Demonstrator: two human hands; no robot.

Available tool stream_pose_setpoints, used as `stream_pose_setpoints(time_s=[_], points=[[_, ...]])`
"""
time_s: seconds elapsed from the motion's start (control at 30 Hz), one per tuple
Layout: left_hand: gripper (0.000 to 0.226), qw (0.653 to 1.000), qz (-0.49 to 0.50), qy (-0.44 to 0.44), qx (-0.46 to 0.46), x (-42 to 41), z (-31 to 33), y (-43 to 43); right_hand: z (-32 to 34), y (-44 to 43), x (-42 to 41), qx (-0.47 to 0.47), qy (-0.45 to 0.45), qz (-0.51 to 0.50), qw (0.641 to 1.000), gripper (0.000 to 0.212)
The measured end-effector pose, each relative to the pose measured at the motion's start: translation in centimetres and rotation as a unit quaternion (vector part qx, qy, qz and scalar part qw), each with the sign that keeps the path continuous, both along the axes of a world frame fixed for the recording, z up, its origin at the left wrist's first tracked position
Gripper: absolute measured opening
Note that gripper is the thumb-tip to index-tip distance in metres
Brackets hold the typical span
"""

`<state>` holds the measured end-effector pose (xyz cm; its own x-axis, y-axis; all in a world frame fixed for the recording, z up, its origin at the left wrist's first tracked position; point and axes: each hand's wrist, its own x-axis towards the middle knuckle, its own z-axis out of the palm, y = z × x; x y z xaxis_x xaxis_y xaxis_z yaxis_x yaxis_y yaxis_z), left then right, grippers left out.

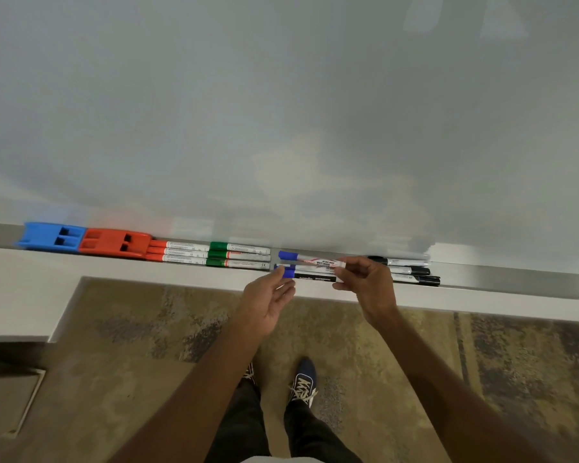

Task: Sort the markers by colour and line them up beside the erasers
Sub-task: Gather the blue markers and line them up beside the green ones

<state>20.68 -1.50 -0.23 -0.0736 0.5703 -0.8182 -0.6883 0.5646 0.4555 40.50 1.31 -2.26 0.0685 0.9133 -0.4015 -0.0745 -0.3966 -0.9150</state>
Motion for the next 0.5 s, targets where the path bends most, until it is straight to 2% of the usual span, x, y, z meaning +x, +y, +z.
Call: stream_pose_setpoints(time_s=[0.07, 0.1, 0.17, 0.2, 0.3, 0.37, 0.4, 0.43, 0.5], points=[[0.032, 0.991, -0.027, 0.131, 0.009, -0.5, -0.2, -0.7, -0.4, 0.7, 0.1, -0.002, -0.010, -0.006, 1.000, 0.022], [0.030, 0.970, -0.066, 0.233, 0.020, -0.6, -0.3, -1.3, -0.6, 1.0, 0.2, -0.004, -0.017, -0.006, 1.000, 0.020], [0.027, 0.880, -0.176, 0.433, 0.087, -0.7, -0.6, -2.3, -0.8, 1.4, 0.1, -0.008, -0.030, -0.004, 1.000, 0.015], [0.030, 0.827, -0.234, 0.491, 0.141, -0.7, -1.0, -2.8, -0.8, 1.6, 0.0, -0.009, -0.037, -0.001, 0.999, 0.015], [0.055, 0.680, -0.411, 0.550, 0.257, -0.5, -2.8, -3.2, -1.1, 2.3, -0.6, -0.007, -0.063, 0.011, 0.998, 0.014], [0.071, 0.545, -0.520, 0.599, 0.272, -0.3, -4.0, -2.7, -1.2, 2.7, -1.2, -0.008, -0.088, 0.024, 0.996, 0.016], [0.075, 0.492, -0.551, 0.618, 0.270, -0.1, -4.2, -2.5, -1.3, 2.9, -1.5, -0.012, -0.096, 0.027, 0.995, 0.017], [0.079, 0.457, -0.567, 0.631, 0.268, 0.1, -4.4, -2.1, -1.3, 3.0, -1.8, -0.016, -0.106, 0.028, 0.994, 0.017], [0.082, 0.422, -0.577, 0.647, 0.266, 0.5, -4.7, -1.5, -1.3, 3.1, -2.3, -0.021, -0.139, 0.027, 0.990, 0.015]])
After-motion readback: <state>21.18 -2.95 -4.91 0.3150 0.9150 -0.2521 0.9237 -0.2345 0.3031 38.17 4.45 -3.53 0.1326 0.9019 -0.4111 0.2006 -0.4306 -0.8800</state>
